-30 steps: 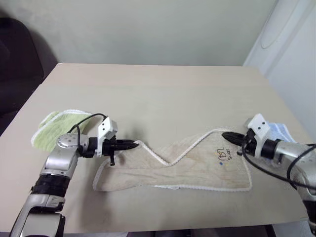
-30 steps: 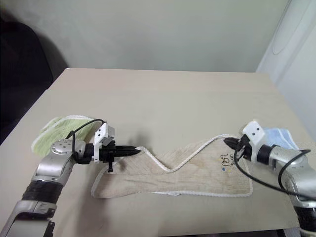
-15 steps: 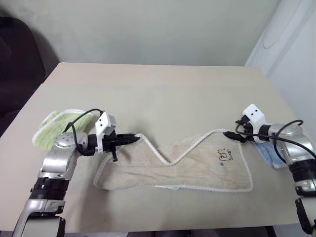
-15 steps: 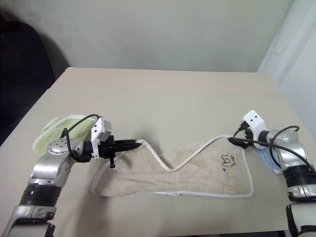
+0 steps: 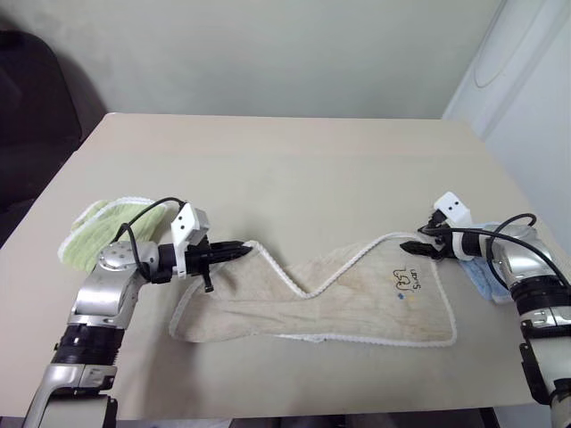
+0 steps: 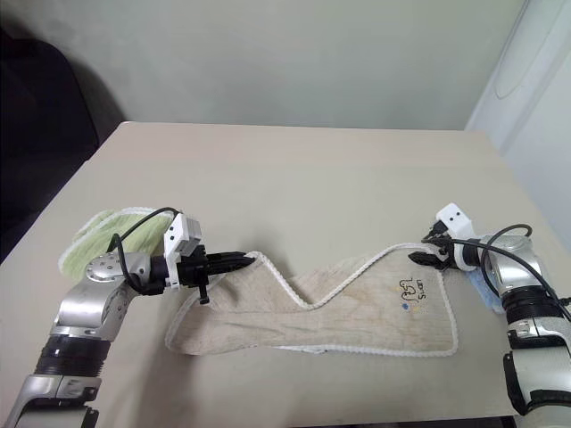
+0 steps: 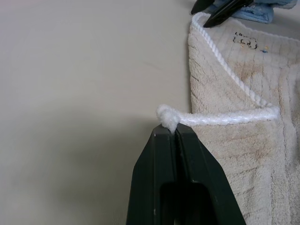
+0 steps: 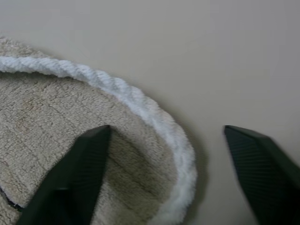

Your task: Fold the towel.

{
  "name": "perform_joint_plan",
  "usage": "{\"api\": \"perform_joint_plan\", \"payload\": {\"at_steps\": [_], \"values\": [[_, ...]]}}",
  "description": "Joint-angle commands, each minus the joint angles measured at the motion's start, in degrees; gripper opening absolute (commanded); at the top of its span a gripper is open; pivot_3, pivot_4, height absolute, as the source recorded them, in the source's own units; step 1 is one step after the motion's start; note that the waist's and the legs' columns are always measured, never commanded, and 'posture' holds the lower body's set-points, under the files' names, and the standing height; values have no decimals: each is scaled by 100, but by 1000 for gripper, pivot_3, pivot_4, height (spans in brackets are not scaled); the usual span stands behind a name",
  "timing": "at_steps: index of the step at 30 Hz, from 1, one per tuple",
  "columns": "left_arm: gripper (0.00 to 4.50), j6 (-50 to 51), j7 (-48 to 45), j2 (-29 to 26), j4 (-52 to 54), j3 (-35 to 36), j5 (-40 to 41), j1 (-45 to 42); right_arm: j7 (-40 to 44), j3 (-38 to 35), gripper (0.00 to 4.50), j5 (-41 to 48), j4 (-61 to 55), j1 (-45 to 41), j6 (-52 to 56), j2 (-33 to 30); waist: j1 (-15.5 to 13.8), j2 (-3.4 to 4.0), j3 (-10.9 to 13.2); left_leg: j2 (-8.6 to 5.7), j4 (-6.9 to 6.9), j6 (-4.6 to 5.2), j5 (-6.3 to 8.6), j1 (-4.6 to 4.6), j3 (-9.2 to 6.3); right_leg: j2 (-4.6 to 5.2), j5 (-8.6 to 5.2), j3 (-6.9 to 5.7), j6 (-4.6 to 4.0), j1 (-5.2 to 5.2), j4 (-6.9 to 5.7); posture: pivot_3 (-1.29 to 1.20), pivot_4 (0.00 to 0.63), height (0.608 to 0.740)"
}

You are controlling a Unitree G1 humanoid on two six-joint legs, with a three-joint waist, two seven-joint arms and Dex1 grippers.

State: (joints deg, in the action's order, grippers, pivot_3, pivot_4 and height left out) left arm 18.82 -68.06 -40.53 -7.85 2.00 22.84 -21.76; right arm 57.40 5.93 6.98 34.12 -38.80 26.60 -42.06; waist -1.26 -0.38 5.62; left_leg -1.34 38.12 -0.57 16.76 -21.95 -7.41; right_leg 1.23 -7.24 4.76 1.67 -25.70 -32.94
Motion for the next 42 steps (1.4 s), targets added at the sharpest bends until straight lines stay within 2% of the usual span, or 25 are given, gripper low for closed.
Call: {"api": "perform_joint_plan", "payload": {"at_steps": [1, 8, 14, 17, 23, 26, 28, 31, 33, 39, 42], "values": [[0, -26, 47, -39, 112, 142, 56, -50, 115, -48, 2535, -34, -105, -34, -61, -36, 0, 0, 0, 0, 0, -1, 1, 0, 0, 0, 0, 0, 0, 0, 0, 0, 150, 740], [0, -34, 75, -32, 72, 140, 53, -47, 240, -147, 65, 43, -399, 157, 16, -79, 1, 0, 0, 0, 0, -8, 4, 1, 0, 0, 2, 0, -3, 0, 0, 0, 150, 740], [0, 225, 424, 7, -188, 703, 439, -307, 262, -620, 26, 318, -1225, 402, 40, -402, -4, 1, 7, 0, 0, -9, 3, -1, 0, 0, 2, -1, -3, 1, 1, 0, 150, 740], [0, 327, 1173, 136, -905, 1286, 635, -1135, -183, -972, 26, 302, -1397, 31, 27, -517, -9, -11, 29, -2, 0, -22, -4, -4, 3, 0, 7, -1, -11, 0, -2, 0, 150, 740], [0, -535, 2045, 220, -2697, 1684, 362, -3045, -1024, -1217, 26, -15, -975, -1088, -379, -703, -21, -10, 45, -4, 2, 0, -31, -3, 4, 3, 32, 0, -23, 2, 12, 0, 150, 740], [0, -800, 2151, 179, -3312, 1886, 503, -3913, -1170, -1326, 26, -38, -884, -1543, -648, -858, -36, -17, 50, -3, -4, 0, -29, -10, 0, 3, 40, -4, -2, -3, 21, 0, 150, 740], [0, -865, 1943, 112, -3344, 1891, 554, -4100, -1124, -1442, 26, 88, -1021, -1654, -690, -964, -39, -17, 50, -3, -11, -2, -26, -12, -1, 3, 42, -9, 9, -3, 34, 0, 150, 740], [0, -625, 1412, -66, -2984, 1886, 712, -3821, -847, -1690, 26, 413, -1613, -1355, -584, -1137, -38, -9, 52, -4, -19, -5, -26, -11, -1, 3, 46, -10, 15, 3, 59, 0, 150, 740], [0, -207, 1116, -230, -2540, 1955, 945, -3350, -497, -1979, 26, 802, -2303, -790, -428, -1279, -36, -10, 52, -3, -22, -8, -28, -12, -1, 0, 53, -9, 25, 9, 74, 0, 150, 740], [0, 1158, 510, -777, -665, 2306, 1707, -1056, 351, -3046, 26, 2092, -4373, 1585, 585, -1489, -12, -18, 59, -3, -4, -20, -37, -10, 4, -7, 53, -2, 26, 29, 83, 0, 150, 740], [0, 1533, 273, -1011, 68, 2434, 1844, 141, 657, -3295, 26, 2567, -5196, 2787, 998, -1418, 2, -21, 59, -1, -3, -19, -20, -16, 3, -12, 20, 2, 57, 26, 84, 0, 150, 740]]}}
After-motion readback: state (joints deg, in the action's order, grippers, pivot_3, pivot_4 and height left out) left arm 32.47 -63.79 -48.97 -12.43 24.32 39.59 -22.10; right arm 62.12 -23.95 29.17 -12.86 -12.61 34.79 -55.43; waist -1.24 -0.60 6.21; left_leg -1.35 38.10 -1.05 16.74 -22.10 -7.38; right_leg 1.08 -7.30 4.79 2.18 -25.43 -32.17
